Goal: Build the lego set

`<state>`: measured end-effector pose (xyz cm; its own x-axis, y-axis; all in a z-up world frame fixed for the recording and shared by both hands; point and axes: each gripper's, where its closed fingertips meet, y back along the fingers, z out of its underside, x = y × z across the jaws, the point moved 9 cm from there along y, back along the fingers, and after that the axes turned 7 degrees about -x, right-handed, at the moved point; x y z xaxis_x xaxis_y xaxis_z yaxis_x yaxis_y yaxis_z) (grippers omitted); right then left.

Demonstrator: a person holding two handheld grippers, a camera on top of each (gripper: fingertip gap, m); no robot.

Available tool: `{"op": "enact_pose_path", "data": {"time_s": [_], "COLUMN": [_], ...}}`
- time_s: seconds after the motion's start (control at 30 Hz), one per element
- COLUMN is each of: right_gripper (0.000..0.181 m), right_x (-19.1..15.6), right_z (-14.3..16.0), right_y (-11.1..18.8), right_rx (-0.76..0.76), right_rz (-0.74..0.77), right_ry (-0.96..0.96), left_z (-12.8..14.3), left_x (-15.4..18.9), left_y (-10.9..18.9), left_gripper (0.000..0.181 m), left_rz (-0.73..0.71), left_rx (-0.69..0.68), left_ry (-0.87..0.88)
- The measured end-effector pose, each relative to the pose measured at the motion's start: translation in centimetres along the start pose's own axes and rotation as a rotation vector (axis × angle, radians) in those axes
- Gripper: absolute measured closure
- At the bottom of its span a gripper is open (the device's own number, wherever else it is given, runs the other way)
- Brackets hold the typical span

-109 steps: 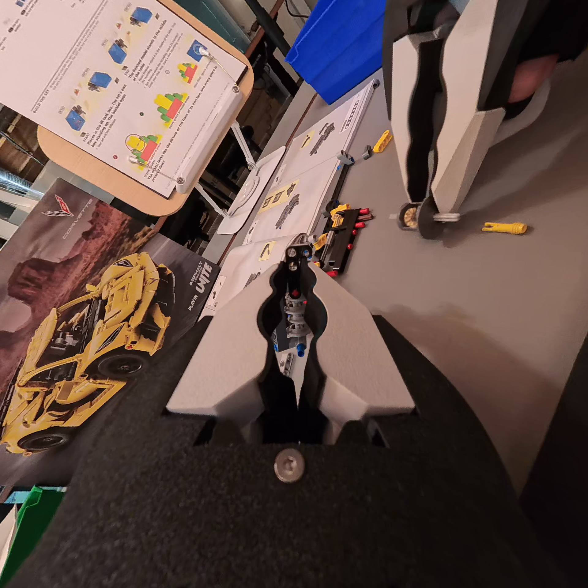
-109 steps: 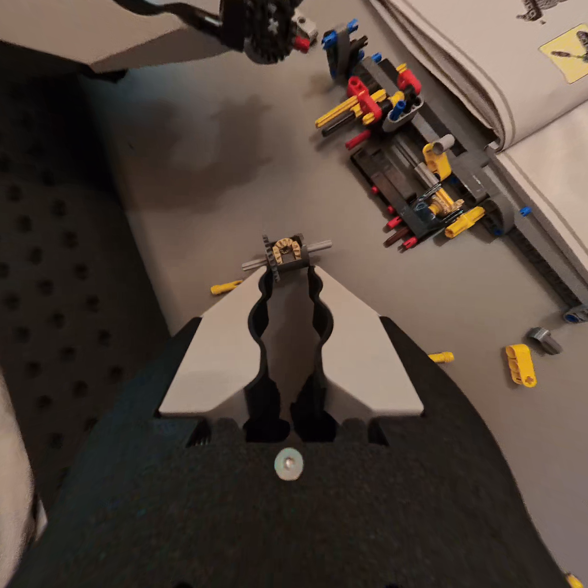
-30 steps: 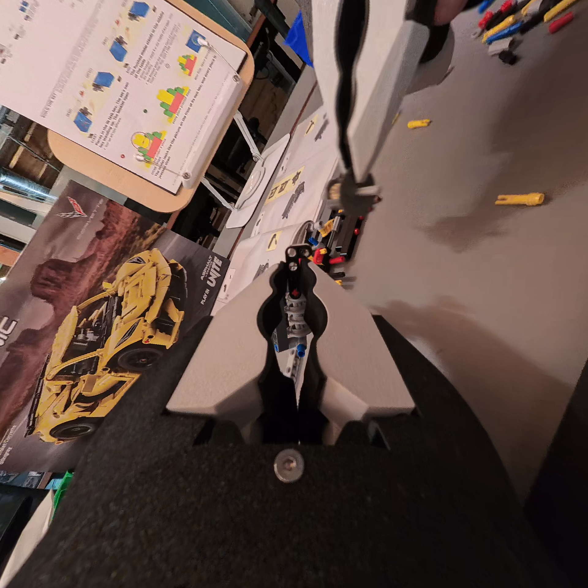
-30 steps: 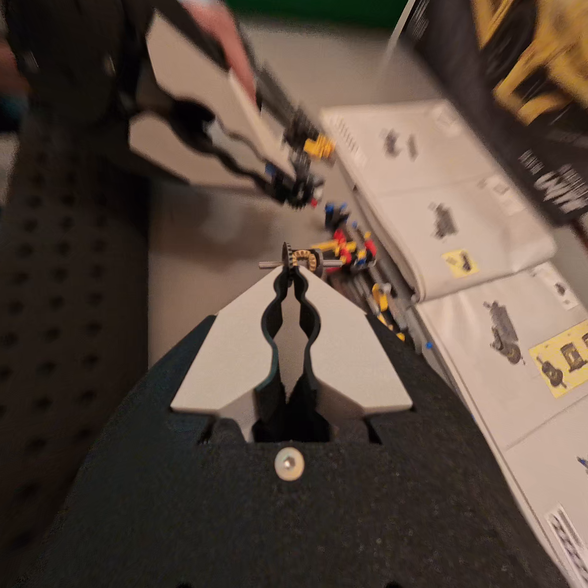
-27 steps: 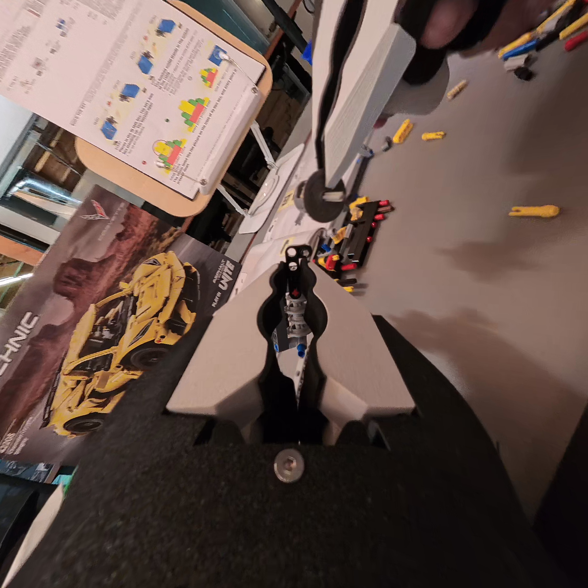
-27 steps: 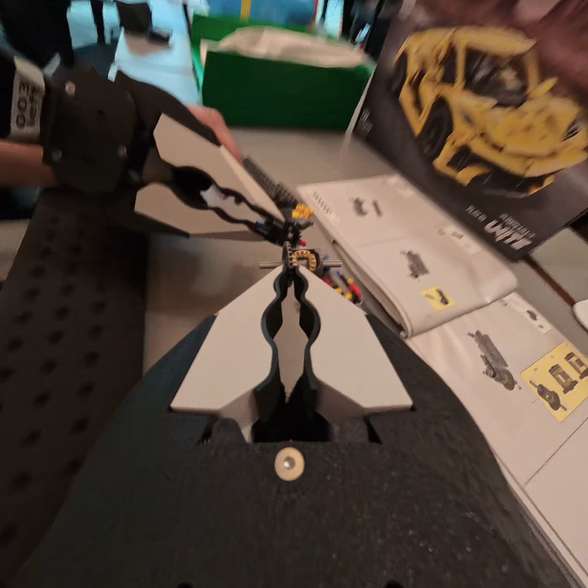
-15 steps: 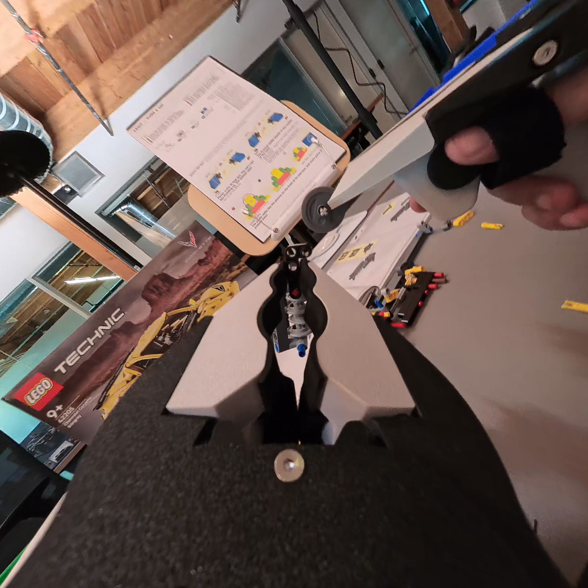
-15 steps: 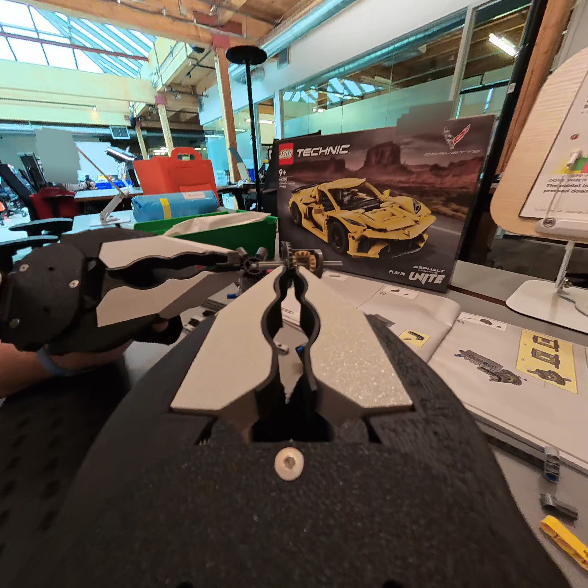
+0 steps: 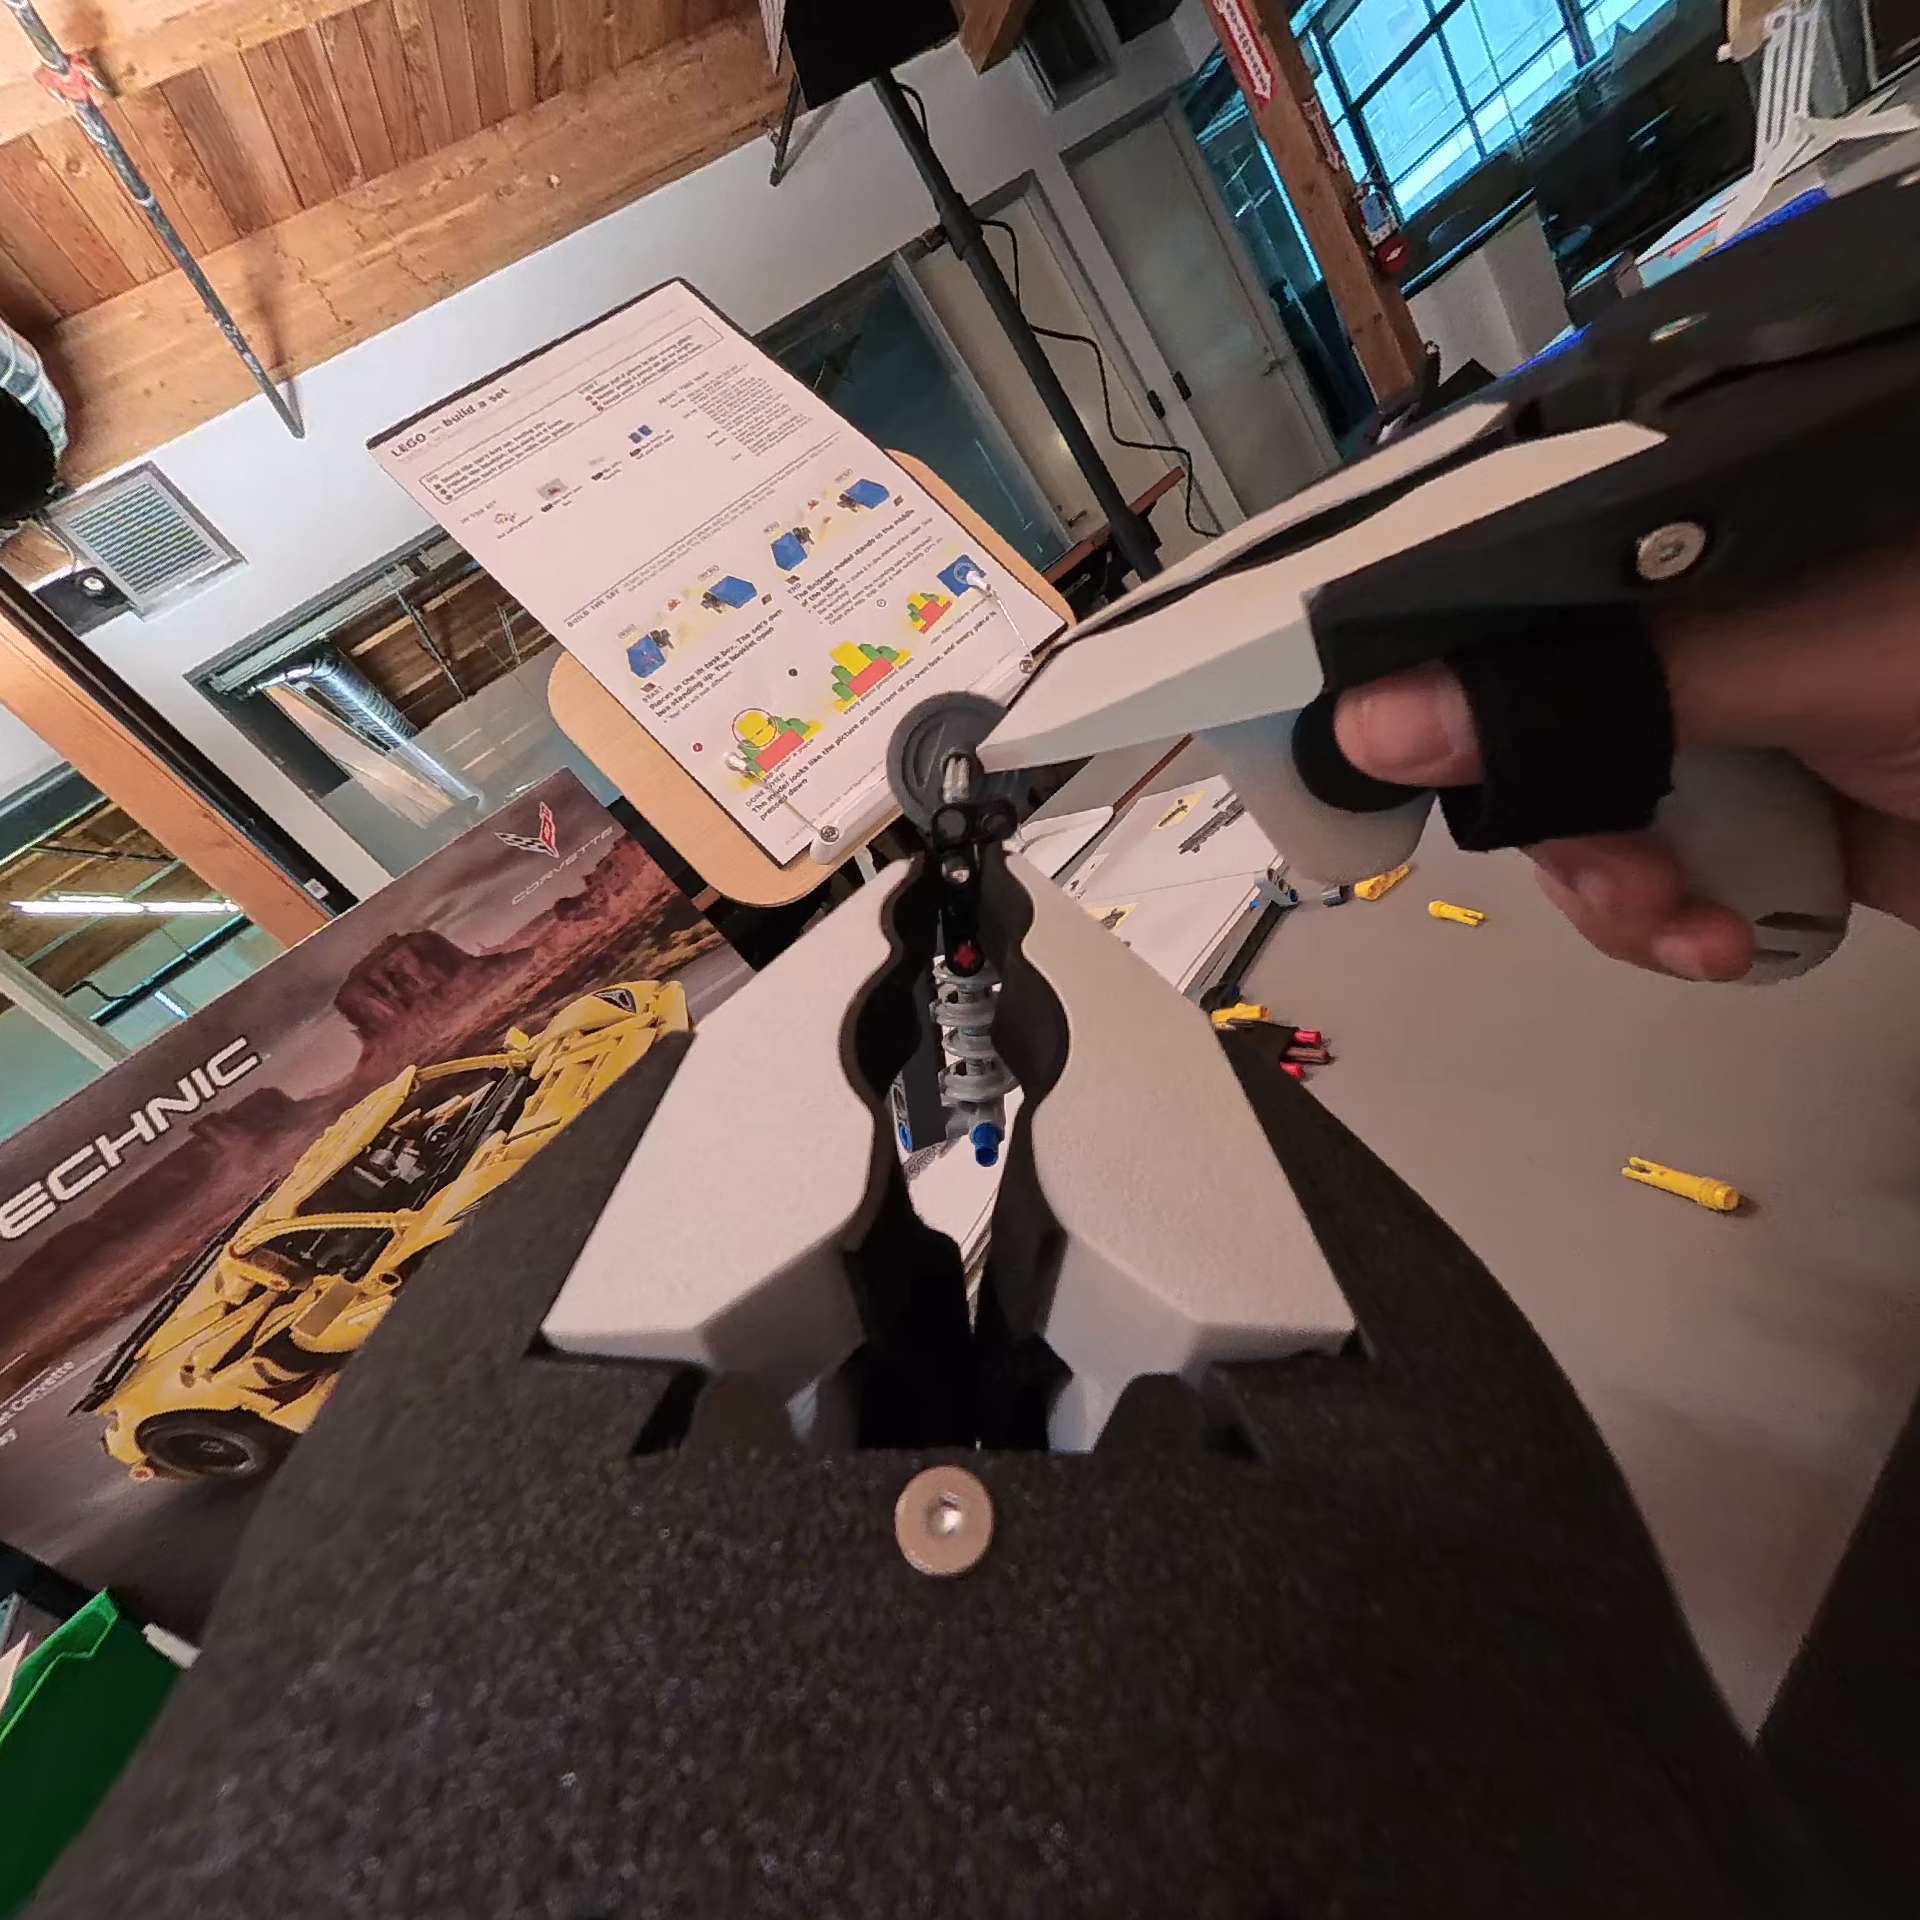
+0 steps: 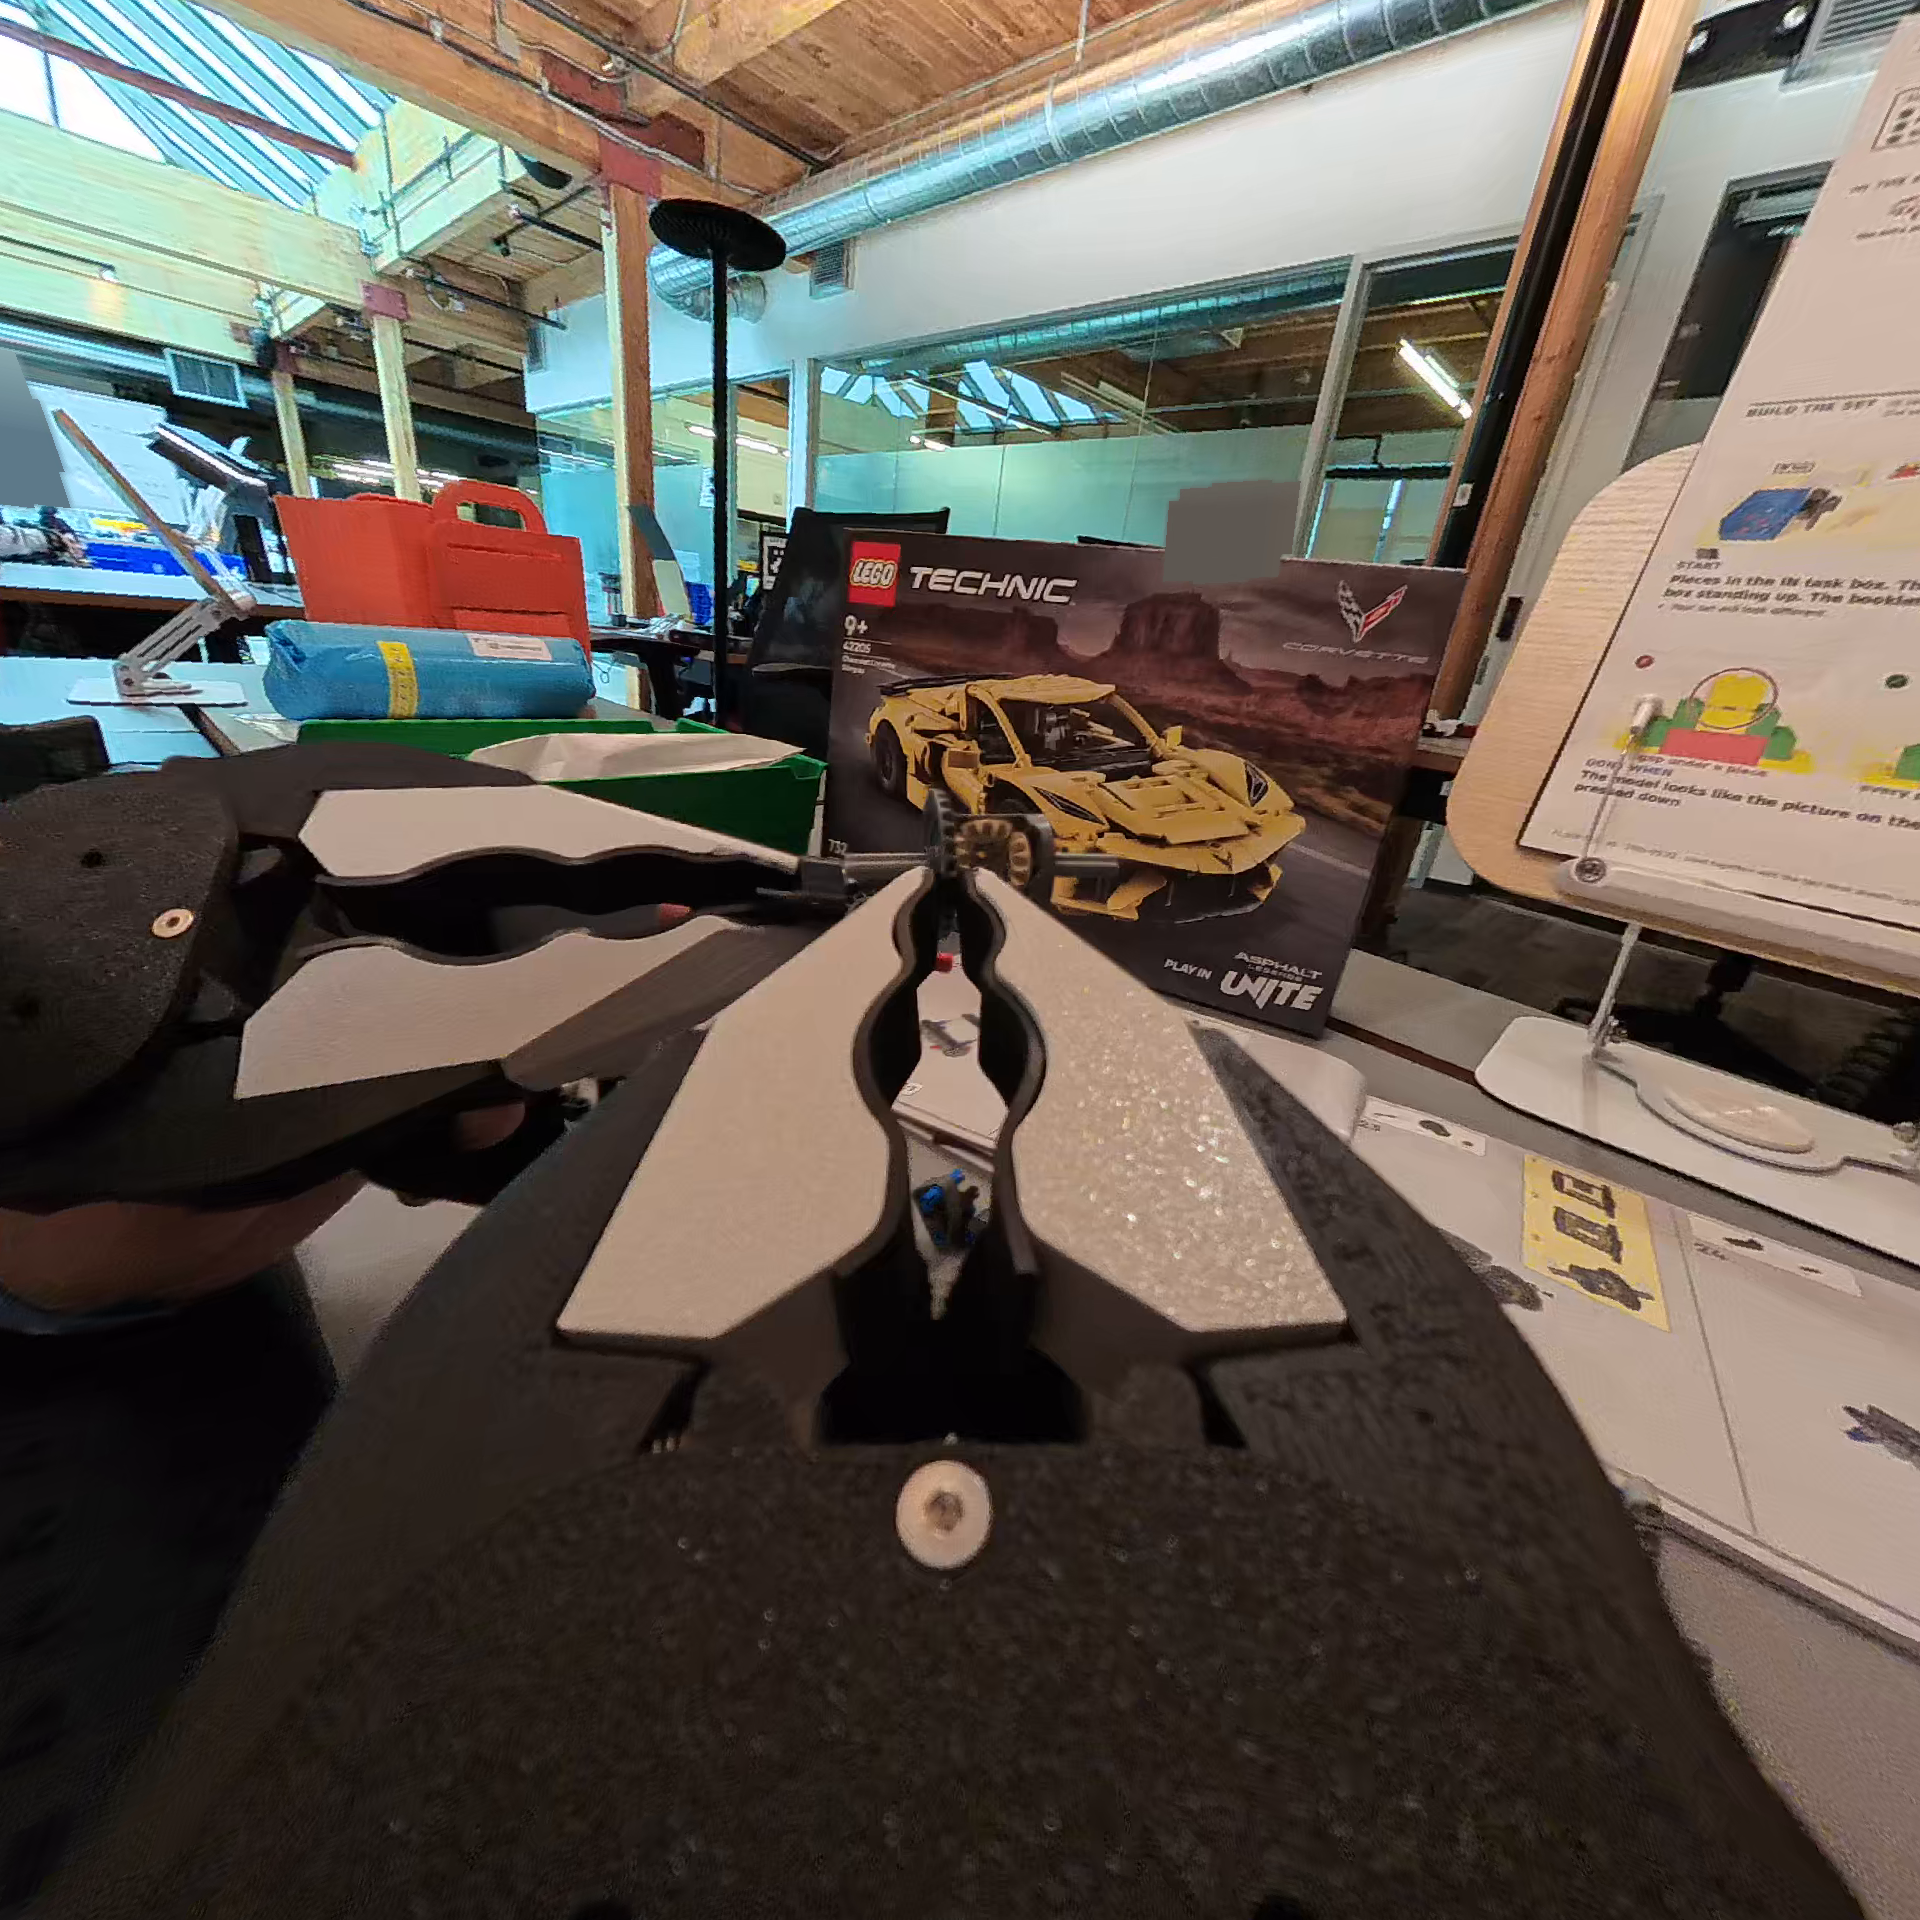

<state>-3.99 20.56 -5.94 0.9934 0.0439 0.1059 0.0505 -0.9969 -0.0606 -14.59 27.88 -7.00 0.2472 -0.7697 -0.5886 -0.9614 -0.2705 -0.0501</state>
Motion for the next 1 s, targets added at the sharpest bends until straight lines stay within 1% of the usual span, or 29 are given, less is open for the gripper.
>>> {"op": "enact_pose_path", "data": {"time_s": [0.1, 0.23, 0.37, 0.5, 0.57, 0.7, 0.8, 0.87, 0.93, 1.0], "right_gripper": [0.179, 0.18, 0.179, 0.18, 0.18, 0.18, 0.18, 0.179, 0.179, 0.179], "right_x": [-0.1, 0.1, 0.0, -0.1, -0.2, -0.3, -0.4, -0.7, -0.9, -1.0], "right_z": [0.1, 0.2, 0.1, 0.0, -0.1, -0.1, -0.1, -0.2, -0.2, -0.2], "right_y": [-0.1, -0.1, 0.0, 0.2, 0.3, 0.3, 0.4, 0.5, 0.6, 0.5], "right_rx": [-0.015, -0.023, 0.006, 0.033, 0.043, 0.047, 0.04, 0.033, 0.029, 0.024], "right_rz": [-0.043, -0.062, -0.073, -0.068, -0.051, -0.043, -0.026, 0.016, 0.04, 0.043], "right_ry": [-0.045, -0.085, -0.097, -0.117, -0.097, -0.117, -0.087, -0.008, 0.03, 0.019], "left_z": [-0.1, -0.1, -0.2, -0.5, -0.7, -0.7, -0.7, -0.7, -0.7, -0.7], "left_x": [0.2, 0.2, 0.1, 0.2, 0.2, 0.3, 0.4, 0.5, 0.4, 0.3], "left_y": [-0.1, -0.1, -0.1, -0.1, -0.1, -0.1, -0.1, -0.1, -0.1, -0.1], "left_gripper": [0.175, 0.175, 0.175, 0.175, 0.175, 0.175, 0.175, 0.175, 0.175, 0.175], "left_rz": [-0.004, -0.002, -0.019, -0.016, -0.011, -0.016, -0.021, -0.028, -0.016, 0.006], "left_rx": [0.001, -0.001, 0.009, 0.021, 0.029, 0.028, 0.024, 0.025, 0.026, 0.025], "left_ry": [-0.009, -0.005, 0.001, 0.057, 0.083, 0.093, 0.078, 0.062, 0.079, 0.117]}}
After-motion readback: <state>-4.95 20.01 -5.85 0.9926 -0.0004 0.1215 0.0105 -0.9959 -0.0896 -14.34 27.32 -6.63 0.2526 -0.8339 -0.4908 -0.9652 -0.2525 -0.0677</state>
